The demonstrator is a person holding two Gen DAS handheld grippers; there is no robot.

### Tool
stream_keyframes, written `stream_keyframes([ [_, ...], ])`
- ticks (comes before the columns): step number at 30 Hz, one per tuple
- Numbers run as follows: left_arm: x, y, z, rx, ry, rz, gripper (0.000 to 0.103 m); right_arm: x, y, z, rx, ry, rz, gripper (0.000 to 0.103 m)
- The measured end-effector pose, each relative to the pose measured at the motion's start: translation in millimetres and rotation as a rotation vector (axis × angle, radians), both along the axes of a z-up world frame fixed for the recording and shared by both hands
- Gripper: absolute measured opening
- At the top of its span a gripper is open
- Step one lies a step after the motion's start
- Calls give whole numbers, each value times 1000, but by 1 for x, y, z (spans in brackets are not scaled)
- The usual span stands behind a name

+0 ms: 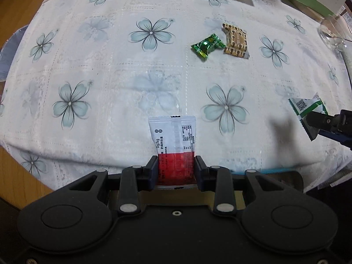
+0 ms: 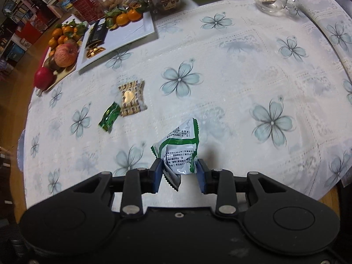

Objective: Organize snacks
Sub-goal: 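Carry both held packets over the gold tray, then open both grippers to drop the packets into the gold tray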

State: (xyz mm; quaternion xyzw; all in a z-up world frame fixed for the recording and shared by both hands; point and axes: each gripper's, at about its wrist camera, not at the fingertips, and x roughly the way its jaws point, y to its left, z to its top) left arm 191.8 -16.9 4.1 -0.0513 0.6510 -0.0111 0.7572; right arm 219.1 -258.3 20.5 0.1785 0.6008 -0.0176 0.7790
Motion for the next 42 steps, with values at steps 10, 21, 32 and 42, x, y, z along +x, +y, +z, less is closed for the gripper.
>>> stream_keyframes([
  [10,-71,4,23,-62,22,-1,42,-103,7,41,33,-22,59,35],
  [21,-111,13,31,-51,-16,43,42,-192,22,49,38,-12,175,35],
  [32,-81,22,21,17,-18,126,42,-215,47,34,27,28,269,35],
  [42,-79,22,18,-3,1,113,43,-203,54,31,29,43,271,38],
])
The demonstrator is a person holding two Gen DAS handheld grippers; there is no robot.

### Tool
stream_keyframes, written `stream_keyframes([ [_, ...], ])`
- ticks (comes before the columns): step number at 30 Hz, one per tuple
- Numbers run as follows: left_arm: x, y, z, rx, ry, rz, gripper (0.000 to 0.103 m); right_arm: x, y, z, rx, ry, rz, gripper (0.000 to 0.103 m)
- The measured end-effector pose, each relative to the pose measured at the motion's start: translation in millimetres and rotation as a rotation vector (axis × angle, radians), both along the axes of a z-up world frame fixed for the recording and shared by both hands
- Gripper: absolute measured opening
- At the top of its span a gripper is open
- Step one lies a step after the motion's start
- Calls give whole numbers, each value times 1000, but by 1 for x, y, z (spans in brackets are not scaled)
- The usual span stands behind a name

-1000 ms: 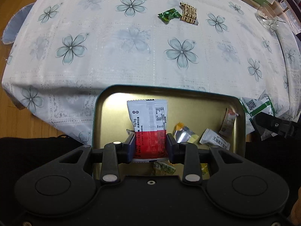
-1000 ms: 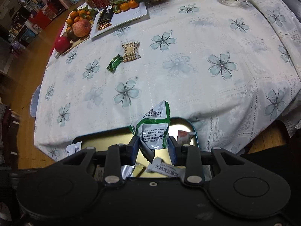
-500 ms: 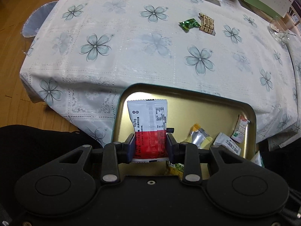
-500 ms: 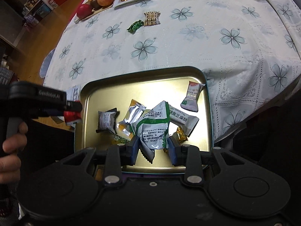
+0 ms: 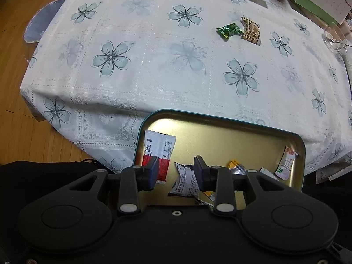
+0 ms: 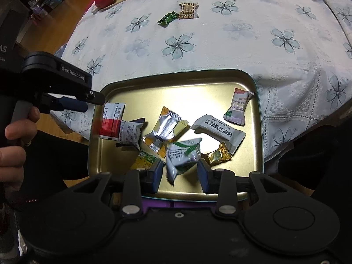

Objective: Organize snacks
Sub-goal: 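Open both grippers to drop the packets into the gold tray, then move both open grippers toward the green foil candy and brown packet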

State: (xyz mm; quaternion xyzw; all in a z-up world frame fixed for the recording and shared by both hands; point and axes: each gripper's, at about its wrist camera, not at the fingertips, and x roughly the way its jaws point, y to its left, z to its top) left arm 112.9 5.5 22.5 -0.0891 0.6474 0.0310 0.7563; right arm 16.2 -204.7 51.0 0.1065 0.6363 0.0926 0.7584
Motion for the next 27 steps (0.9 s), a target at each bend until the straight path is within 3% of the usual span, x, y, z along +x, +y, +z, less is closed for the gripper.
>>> stream_keyframes([
  [5,-5,0,-1,0,26,-12,43,2,-4,2,-7,8,-11,42],
  [12,-7,-1,-9,-60,120,-34,43,10,-6,-3,-48,40,3,48],
  [19,-3,-10,-4,-11,125,-112,43,29,-2,-16,-162,93,22,53],
  [22,2,-14,-2,13,114,-143,43,39,2,-20,-203,96,56,69],
  [24,6,-17,-1,33,104,-162,43,44,4,-20,-220,83,70,87],
  [27,14,-20,0,60,87,-179,43,57,7,-19,-250,62,88,92],
])
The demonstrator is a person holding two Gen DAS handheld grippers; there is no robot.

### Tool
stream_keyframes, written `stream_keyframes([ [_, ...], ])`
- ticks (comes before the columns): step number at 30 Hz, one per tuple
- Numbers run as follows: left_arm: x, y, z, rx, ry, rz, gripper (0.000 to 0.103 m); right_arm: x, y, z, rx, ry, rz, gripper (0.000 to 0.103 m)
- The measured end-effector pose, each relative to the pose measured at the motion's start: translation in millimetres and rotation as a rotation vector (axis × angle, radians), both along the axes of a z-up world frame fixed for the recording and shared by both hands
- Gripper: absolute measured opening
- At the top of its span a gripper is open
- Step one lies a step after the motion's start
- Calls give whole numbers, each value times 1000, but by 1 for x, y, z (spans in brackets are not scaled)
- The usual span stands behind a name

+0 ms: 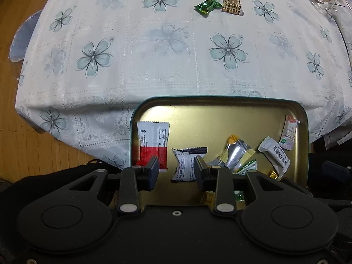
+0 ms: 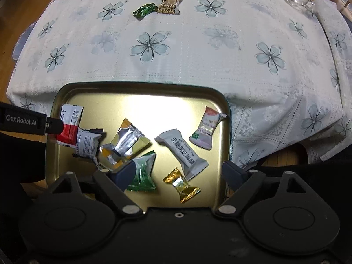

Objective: Organize snacks
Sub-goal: 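Move both open grippers toward the green foil candy and brown packet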

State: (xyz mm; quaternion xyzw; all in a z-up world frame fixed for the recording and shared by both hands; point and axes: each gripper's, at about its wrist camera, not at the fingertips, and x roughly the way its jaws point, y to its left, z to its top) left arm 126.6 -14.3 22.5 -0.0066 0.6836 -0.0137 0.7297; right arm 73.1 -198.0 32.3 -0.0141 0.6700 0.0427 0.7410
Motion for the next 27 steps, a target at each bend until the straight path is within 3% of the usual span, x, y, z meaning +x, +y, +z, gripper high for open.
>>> stream_keyframes([
  [2,6,-2,0,12,-10,-7,43,13,2,0,-20,-5,10,97],
  [11,45,-2,0,38,-79,12,43,88,4,-3,-142,-50,-10,98],
  [19,87,7,-7,20,-125,46,43,153,-2,-5,-100,-110,-96,98],
  [23,112,10,-12,16,-150,68,43,183,-3,-11,-122,-145,-130,92],
  [27,139,13,-18,27,-173,108,43,212,-7,-20,-78,-155,-190,89],
])
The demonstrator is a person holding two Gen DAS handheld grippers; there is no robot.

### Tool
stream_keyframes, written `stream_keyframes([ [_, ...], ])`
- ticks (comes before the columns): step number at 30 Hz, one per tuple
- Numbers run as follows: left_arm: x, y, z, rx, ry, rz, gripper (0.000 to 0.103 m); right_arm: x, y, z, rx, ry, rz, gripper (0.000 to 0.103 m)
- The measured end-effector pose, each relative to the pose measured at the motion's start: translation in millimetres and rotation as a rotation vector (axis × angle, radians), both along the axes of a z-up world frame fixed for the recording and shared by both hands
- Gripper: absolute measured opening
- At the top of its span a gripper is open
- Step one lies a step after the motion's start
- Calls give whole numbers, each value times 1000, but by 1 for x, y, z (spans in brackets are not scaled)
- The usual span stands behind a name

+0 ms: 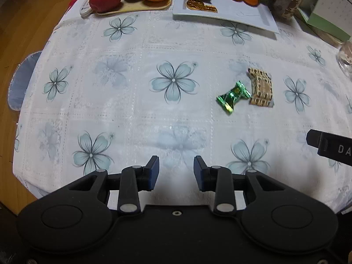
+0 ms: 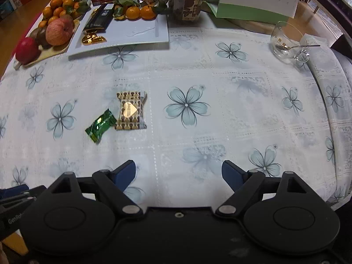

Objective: Organize snacks
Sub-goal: 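Move both open grippers toward the green foil candy and brown packet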

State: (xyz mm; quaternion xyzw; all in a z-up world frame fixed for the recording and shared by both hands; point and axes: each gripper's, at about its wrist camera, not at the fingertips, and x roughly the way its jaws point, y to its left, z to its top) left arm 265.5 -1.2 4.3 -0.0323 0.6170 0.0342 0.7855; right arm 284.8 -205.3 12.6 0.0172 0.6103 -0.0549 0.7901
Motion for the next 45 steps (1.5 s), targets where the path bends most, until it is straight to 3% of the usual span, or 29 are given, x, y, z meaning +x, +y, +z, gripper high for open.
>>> stream_keyframes([
  [4,22,-1,-5,26,-5,17,43,23,-4,-11,57,2,-60,83],
  [9,26,-7,-15,80,4,-38,43,39,-10,-25,158,2,-115,81],
  [14,19,-19,-22,64,51,-108,43,41,-11,-40,169,34,-138,82],
  [18,17,-29,-20,16,67,-158,43,42,-9,-38,185,0,-152,83],
  [22,21,-24,-15,-11,62,-121,43,49,-5,-33,205,-53,-138,86],
  [29,22,-7,-17,-39,74,-59,43,70,3,-39,307,-30,-110,82],
  [37,19,-2,-19,-83,101,-46,43,87,21,-60,244,-4,-122,79],
  [45,21,-4,-21,-89,101,-59,43,94,26,-78,216,31,-158,67],
])
